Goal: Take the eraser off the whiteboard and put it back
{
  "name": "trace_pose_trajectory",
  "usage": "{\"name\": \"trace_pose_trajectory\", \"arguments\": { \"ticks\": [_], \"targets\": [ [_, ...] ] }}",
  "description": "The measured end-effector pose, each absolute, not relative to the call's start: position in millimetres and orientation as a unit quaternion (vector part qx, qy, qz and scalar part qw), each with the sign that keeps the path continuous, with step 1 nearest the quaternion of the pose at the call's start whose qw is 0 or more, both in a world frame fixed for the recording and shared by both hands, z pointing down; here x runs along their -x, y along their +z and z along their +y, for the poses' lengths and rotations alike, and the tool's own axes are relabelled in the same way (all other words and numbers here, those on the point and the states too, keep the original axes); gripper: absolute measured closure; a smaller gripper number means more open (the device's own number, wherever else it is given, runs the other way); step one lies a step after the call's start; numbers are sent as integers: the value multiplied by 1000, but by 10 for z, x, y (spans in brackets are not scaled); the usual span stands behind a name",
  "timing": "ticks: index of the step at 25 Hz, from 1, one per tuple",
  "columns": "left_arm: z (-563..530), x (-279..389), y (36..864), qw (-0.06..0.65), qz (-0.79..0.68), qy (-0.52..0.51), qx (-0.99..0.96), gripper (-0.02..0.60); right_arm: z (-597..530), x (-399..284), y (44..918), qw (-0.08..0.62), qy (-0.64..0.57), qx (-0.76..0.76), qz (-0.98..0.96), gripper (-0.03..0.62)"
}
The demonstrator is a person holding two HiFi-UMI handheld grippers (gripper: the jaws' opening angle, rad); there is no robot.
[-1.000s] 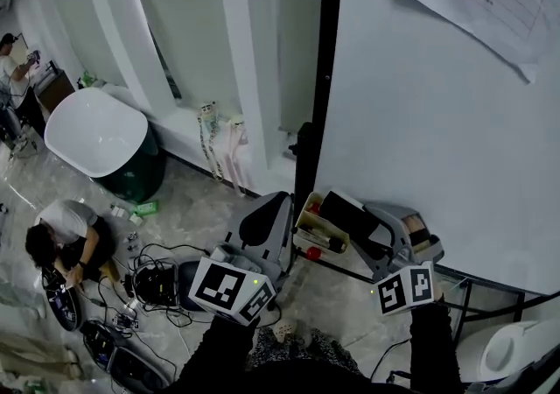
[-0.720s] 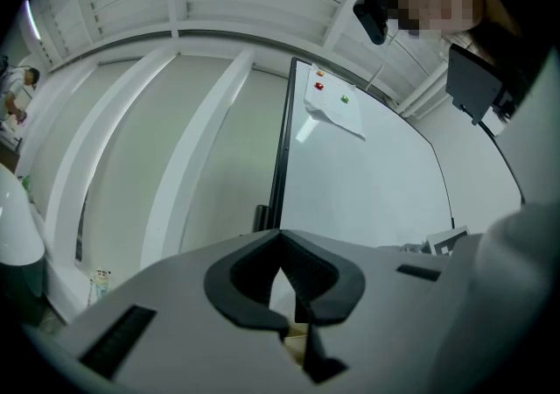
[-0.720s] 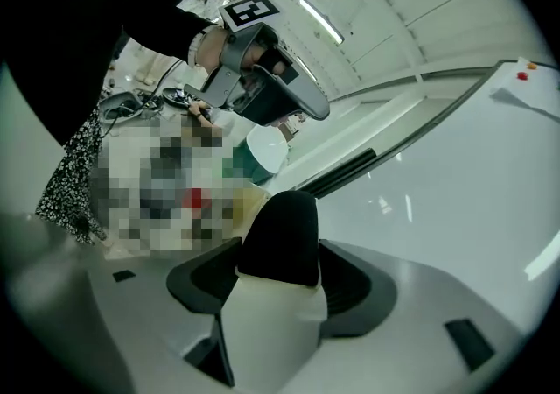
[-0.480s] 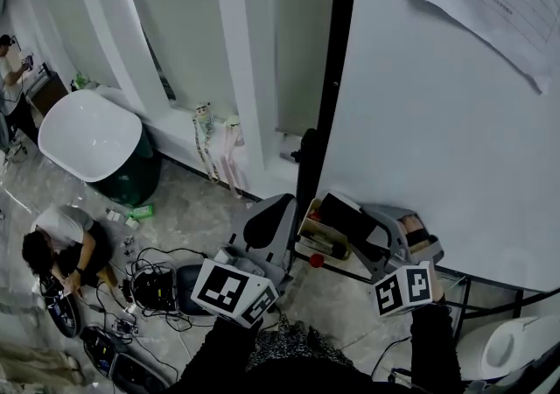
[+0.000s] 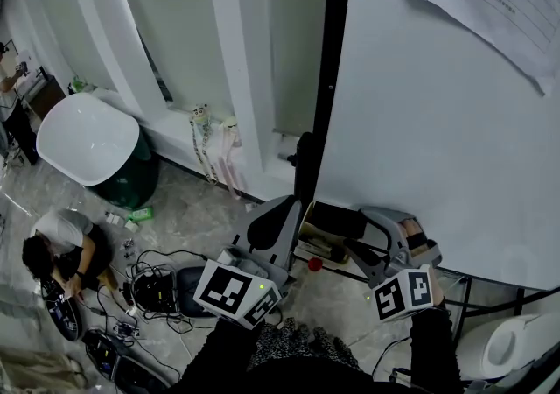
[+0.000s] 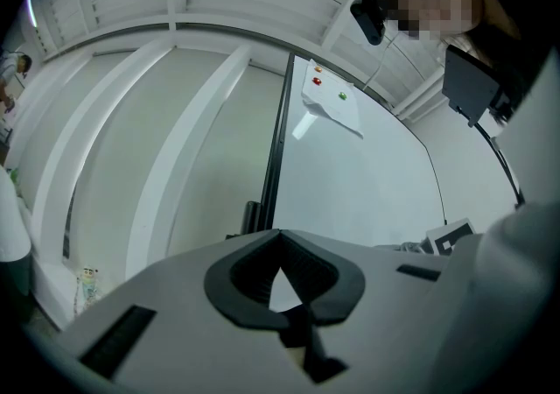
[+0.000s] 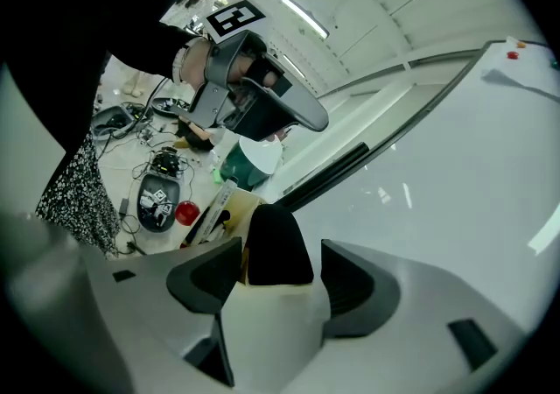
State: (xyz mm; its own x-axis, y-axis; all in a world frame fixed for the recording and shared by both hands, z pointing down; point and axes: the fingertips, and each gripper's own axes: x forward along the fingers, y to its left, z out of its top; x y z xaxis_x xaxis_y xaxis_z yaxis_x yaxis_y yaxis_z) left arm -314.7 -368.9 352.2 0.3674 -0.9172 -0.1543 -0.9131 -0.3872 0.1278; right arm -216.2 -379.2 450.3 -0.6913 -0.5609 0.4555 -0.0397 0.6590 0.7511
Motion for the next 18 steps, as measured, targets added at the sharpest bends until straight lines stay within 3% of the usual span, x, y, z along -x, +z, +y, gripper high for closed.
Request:
{"name": "trace_pose_trajectory", "arguments": {
  "ticks": [5, 18],
  "targets": [
    [-3709, 3073, 3533, 10, -546, -97, -832, 575, -3749, 2173, 4413, 316, -349, -190, -862, 313],
    [-3770, 2851, 3590, 4, -531, -72, -844, 575, -3594, 2164, 3979, 133, -172, -250, -943, 331]
  ]
}}
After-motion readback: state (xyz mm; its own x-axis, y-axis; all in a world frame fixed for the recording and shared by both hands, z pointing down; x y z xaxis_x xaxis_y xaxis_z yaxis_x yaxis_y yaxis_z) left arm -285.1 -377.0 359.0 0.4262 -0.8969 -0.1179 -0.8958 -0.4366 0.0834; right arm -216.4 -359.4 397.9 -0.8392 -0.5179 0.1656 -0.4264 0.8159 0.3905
